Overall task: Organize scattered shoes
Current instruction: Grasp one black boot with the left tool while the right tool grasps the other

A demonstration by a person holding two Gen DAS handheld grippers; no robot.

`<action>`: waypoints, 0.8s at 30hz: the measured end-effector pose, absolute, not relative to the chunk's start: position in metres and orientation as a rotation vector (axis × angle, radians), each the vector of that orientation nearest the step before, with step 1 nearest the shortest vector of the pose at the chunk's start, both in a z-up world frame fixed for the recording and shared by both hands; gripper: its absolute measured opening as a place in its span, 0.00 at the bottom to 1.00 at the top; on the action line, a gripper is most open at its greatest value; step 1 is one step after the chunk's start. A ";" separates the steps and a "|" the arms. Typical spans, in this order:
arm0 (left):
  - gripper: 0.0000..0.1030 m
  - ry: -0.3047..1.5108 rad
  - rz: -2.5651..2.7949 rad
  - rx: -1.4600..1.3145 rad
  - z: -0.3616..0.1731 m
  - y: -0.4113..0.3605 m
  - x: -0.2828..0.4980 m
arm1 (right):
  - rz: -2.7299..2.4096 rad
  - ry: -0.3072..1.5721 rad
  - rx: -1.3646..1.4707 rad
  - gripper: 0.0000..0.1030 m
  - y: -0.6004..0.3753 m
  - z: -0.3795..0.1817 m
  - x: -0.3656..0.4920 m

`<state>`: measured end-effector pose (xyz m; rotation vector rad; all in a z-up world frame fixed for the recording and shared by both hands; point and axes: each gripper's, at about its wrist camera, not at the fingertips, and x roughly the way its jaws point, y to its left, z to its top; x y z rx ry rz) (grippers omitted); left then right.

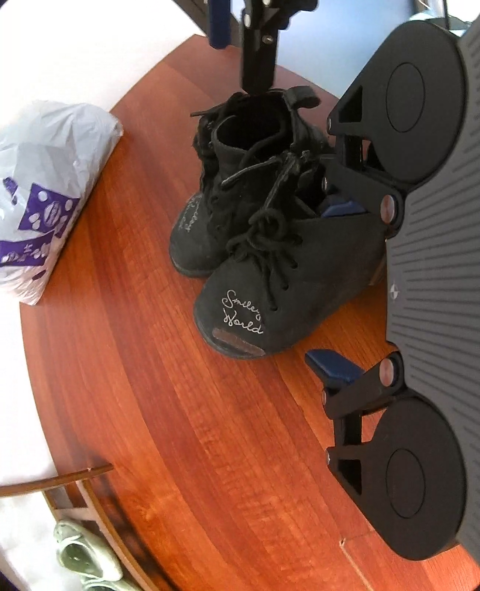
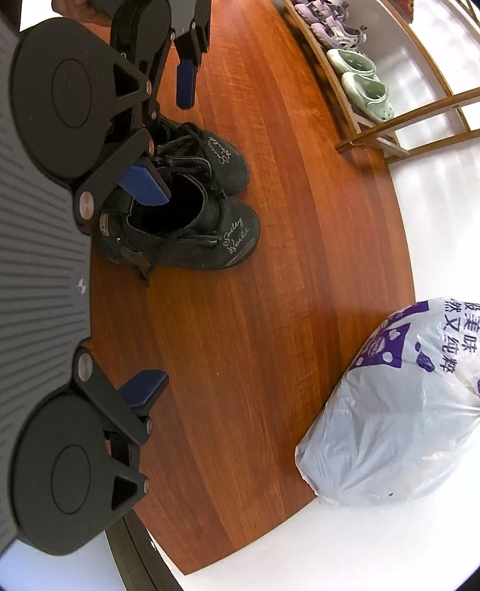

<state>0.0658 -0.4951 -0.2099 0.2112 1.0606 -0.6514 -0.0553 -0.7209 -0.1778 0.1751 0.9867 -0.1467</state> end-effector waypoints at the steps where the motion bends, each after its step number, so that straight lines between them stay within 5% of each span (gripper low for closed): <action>1: 0.59 1.052 -0.648 0.208 -0.211 -0.496 0.064 | -0.139 0.987 0.173 0.95 -0.720 -0.181 -0.051; 15: 0.37 0.958 -0.634 0.275 -0.204 -0.491 0.054 | -0.076 1.035 0.140 0.86 -0.707 -0.220 -0.008; 19: 0.30 0.938 -0.633 0.283 -0.199 -0.482 0.053 | -0.076 1.044 0.138 0.75 -0.705 -0.235 0.006; 23: 0.26 0.926 -0.630 0.281 -0.194 -0.474 0.054 | -0.052 1.043 0.170 0.40 -0.704 -0.238 0.008; 24: 0.24 0.922 -0.628 0.280 -0.193 -0.472 0.054 | -0.054 1.037 0.160 0.38 -0.701 -0.237 0.008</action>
